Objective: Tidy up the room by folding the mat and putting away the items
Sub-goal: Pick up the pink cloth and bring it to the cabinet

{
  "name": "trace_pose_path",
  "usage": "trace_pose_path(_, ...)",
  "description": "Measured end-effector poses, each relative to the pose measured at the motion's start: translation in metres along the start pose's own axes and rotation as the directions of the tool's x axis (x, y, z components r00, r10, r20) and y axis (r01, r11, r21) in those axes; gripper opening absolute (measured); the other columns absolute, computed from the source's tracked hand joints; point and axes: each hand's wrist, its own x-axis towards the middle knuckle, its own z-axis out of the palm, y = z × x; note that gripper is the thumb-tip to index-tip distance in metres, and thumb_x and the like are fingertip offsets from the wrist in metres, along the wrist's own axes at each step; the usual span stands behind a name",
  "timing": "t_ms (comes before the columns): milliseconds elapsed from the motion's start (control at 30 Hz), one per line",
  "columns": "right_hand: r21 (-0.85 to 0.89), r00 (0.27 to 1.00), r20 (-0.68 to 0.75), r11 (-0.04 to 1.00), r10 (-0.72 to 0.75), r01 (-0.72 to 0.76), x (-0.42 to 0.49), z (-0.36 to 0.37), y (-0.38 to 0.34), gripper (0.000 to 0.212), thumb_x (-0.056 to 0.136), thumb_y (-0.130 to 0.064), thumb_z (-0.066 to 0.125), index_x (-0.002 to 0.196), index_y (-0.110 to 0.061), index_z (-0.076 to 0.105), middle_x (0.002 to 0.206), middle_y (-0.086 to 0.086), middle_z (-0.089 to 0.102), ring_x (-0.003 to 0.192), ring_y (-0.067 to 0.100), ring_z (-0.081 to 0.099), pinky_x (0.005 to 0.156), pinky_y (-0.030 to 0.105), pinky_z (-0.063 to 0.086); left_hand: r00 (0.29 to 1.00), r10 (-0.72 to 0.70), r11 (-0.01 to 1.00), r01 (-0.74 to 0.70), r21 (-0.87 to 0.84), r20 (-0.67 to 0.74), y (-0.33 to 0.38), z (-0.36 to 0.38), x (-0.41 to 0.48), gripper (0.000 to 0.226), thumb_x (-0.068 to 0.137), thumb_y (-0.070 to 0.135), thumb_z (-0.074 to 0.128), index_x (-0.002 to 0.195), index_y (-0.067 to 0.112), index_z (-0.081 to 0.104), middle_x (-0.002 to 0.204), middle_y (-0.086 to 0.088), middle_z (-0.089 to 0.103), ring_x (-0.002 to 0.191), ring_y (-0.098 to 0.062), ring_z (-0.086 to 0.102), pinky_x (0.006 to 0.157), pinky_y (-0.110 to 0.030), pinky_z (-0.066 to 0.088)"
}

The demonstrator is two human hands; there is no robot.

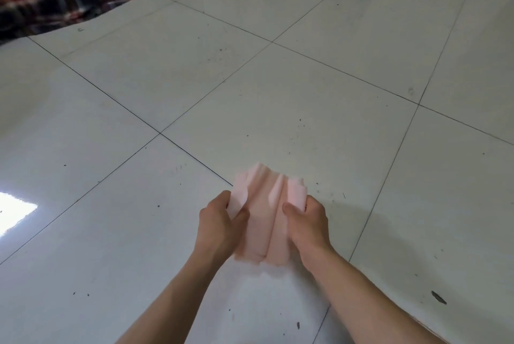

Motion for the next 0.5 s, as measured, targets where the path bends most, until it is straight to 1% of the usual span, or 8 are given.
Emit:
trace_pose_path(67,0.026,0.998,0.016,0.998,-0.057,0.056,-0.009,-0.014,-0.025,0.007,0.086,-0.015,0.061,0.092,-0.014,0.062,0.088,0.007,0.068,0.079,0.026,0.065,0.062,0.031,0.046,0.999,0.032,0.999,-0.032,-0.042,-0.014,0.02,-0.018,-0.005,0.019,0.087,0.017,0.063,0.076,0.009,0.051,0.069,-0.005,0.055,0.061,-0.02,0.045,0.052,-0.03,0.035)
trace_pose_path(100,0.037,0.997,0.03,0.997,-0.074,0.073,-0.017,-0.022,-0.04,0.005,0.086,-0.015,0.06,0.091,-0.014,0.062,0.087,0.006,0.067,0.077,0.024,0.063,0.062,0.031,0.046,0.999,0.037,0.997,-0.038,-0.064,-0.017,0.033,-0.029,-0.008,0.017,0.087,0.018,0.064,0.08,0.007,0.055,0.074,-0.011,0.06,0.064,-0.023,0.049,0.055,-0.034,0.039)
trace_pose_path(133,0.042,0.995,0.046,0.995,-0.094,0.092,-0.025,-0.03,-0.056,0.004,0.086,-0.015,0.06,0.09,-0.014,0.061,0.086,0.006,0.067,0.074,0.023,0.062,0.062,0.031,0.045,0.999,0.04,0.995,-0.042,-0.088,-0.025,0.047,-0.041,-0.014,0.018,0.086,0.02,0.065,0.083,0.005,0.056,0.08,-0.014,0.063,0.065,-0.025,0.051,0.057,-0.036,0.043)
trace_pose_path(167,0.05,0.992,0.055,0.993,-0.111,0.108,-0.034,-0.038,-0.074,0.004,0.086,-0.015,0.06,0.089,-0.014,0.061,0.085,0.006,0.066,0.073,0.023,0.061,0.062,0.032,0.045,0.999,0.043,0.993,-0.047,-0.109,-0.033,0.063,-0.053,-0.02,0.02,0.086,0.021,0.065,0.086,0.003,0.057,0.082,-0.016,0.063,0.065,-0.023,0.051,0.058,-0.035,0.043)
trace_pose_path(200,0.063,0.99,0.061,0.991,-0.124,0.12,-0.044,-0.046,-0.095,0.004,0.086,-0.015,0.06,0.09,-0.013,0.061,0.085,0.006,0.066,0.073,0.022,0.06,0.063,0.032,0.045,0.998,0.051,0.991,-0.055,-0.124,-0.036,0.082,-0.068,-0.027,0.021,0.086,0.022,0.065,0.086,0.003,0.056,0.081,-0.016,0.062,0.065,-0.021,0.05,0.058,-0.034,0.042)
trace_pose_path(267,0.078,0.986,0.066,0.986,-0.15,0.145,-0.068,-0.061,-0.142,0.006,0.086,-0.015,0.06,0.09,-0.011,0.061,0.083,0.006,0.065,0.071,0.022,0.059,0.063,0.032,0.045,0.996,0.07,0.988,-0.076,-0.133,-0.052,0.126,-0.101,-0.043,0.021,0.086,0.021,0.065,0.082,0.005,0.053,0.071,-0.008,0.056,0.062,-0.017,0.045,0.056,-0.03,0.038)
trace_pose_path(333,0.107,0.98,0.074,0.978,-0.185,0.177,-0.094,-0.079,-0.197,0.007,0.086,-0.014,0.06,0.089,-0.008,0.061,0.081,0.006,0.063,0.069,0.021,0.057,0.063,0.032,0.044,0.992,0.085,0.983,-0.098,-0.153,-0.091,0.173,-0.138,-0.059,0.021,0.086,0.021,0.065,0.08,0.005,0.052,0.069,-0.003,0.052,0.06,-0.015,0.043,0.055,-0.029,0.036)
trace_pose_path(500,0.133,0.958,0.096,0.957,-0.269,0.256,-0.176,-0.133,-0.337,0.008,0.087,-0.015,0.062,0.089,-0.008,0.062,0.081,0.007,0.065,0.07,0.02,0.057,0.065,0.032,0.046,0.98,0.112,0.964,-0.147,-0.221,-0.162,0.294,-0.239,-0.113,0.017,0.085,0.022,0.066,0.08,0.009,0.058,0.075,-0.008,0.059,0.064,-0.016,0.049,0.058,-0.032,0.04)
